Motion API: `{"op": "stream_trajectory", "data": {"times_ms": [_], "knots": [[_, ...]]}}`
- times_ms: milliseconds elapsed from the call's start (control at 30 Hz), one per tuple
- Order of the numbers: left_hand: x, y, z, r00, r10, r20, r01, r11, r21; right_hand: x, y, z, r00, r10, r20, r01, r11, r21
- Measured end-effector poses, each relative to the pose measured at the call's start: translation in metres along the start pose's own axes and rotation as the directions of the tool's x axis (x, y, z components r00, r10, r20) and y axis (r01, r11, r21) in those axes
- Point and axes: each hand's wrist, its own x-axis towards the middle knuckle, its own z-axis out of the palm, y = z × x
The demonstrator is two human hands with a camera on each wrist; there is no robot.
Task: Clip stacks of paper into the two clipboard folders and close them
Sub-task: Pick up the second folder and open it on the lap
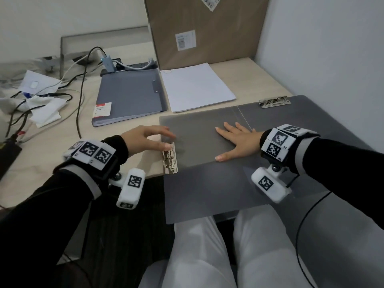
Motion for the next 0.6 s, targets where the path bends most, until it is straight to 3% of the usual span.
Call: {"op": "stream_trajectory", "data": {"times_ms": [133, 233, 400, 600], "knots": [[0.008, 0.01, -0.009, 0.982, 0.006, -0.189, -0.023, 0.996, -0.09, -0.003, -0.008, 0.006, 1.0, 0.008, 0.004, -0.008, 1.0, 0.004], [0.017, 0.009, -0.022, 0.95, -0.058, -0.306, 0.053, 0.998, -0.025, -0.01, -0.014, 0.009, 0.999, -0.044, 0.019, 0.044, 0.999, -0.01], [0.027, -0.007, -0.024, 0.963, -0.179, -0.201, 0.211, 0.965, 0.153, -0.014, -0.028, 0.017, 0.995, -0.103, 0.018, 0.103, 0.994, -0.033], [0.021, -0.002, -0.024, 0.968, -0.149, -0.204, 0.174, 0.979, 0.11, -0.011, -0.039, 0.018, 0.996, -0.086, 0.007, 0.086, 0.996, -0.02]]}}
